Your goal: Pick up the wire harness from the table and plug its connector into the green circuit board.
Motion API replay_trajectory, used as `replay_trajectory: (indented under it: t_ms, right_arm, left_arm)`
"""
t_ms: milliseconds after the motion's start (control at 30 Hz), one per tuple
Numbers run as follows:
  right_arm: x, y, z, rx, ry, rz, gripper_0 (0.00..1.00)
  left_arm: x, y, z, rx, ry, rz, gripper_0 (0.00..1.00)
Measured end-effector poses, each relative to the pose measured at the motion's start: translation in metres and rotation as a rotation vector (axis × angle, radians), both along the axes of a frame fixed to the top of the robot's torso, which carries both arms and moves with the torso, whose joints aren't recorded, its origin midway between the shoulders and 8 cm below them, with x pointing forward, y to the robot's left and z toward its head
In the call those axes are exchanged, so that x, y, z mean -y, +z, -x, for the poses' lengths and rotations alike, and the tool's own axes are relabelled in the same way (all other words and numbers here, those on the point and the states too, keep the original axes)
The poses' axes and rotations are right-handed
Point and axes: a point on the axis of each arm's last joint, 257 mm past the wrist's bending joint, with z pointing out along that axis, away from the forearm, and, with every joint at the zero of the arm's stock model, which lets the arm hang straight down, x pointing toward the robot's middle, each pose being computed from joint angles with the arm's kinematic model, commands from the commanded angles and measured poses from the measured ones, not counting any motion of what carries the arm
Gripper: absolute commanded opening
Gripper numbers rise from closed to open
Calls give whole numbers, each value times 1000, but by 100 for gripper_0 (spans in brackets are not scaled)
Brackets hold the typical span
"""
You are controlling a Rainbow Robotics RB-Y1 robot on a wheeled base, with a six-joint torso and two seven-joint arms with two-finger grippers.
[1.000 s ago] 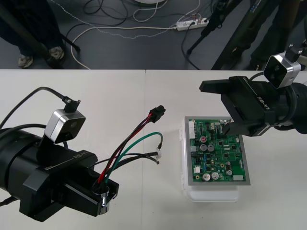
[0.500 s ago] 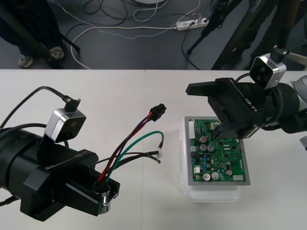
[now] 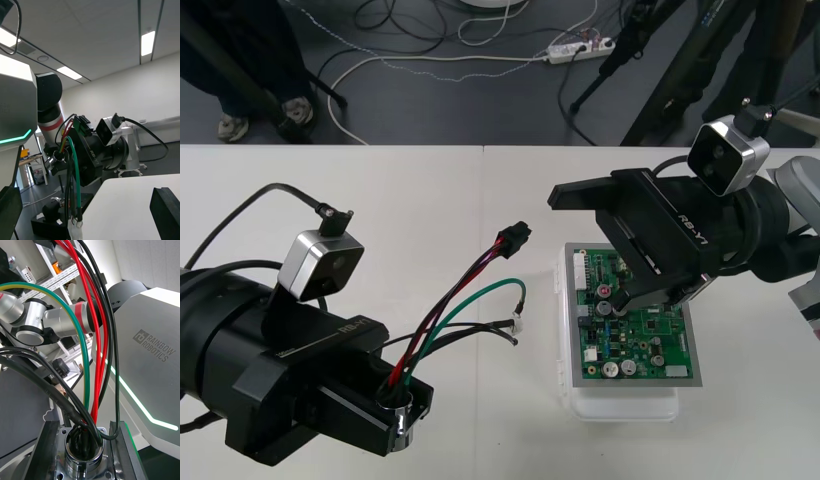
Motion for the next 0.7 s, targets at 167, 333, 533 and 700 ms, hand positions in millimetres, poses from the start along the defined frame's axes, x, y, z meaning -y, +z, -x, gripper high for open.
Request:
replay_trajectory:
  t_ms: [167, 333, 533, 700]
  right_arm:
    - [-5, 3, 13, 14, 36, -4, 100]
    - [-11, 11, 16, 29, 31, -16, 100]
    - [-22, 20, 16, 7, 17, -38, 100]
    - [-28, 24, 12, -9, 3, -59, 100]
  left_arm:
    - [1, 0, 1, -3, -4, 0, 0]
    - [1, 0, 1, -3, -4, 0, 0]
    - [1, 0, 1, -3, -4, 0, 0]
    - [1, 0, 1, -3, -4, 1, 0]
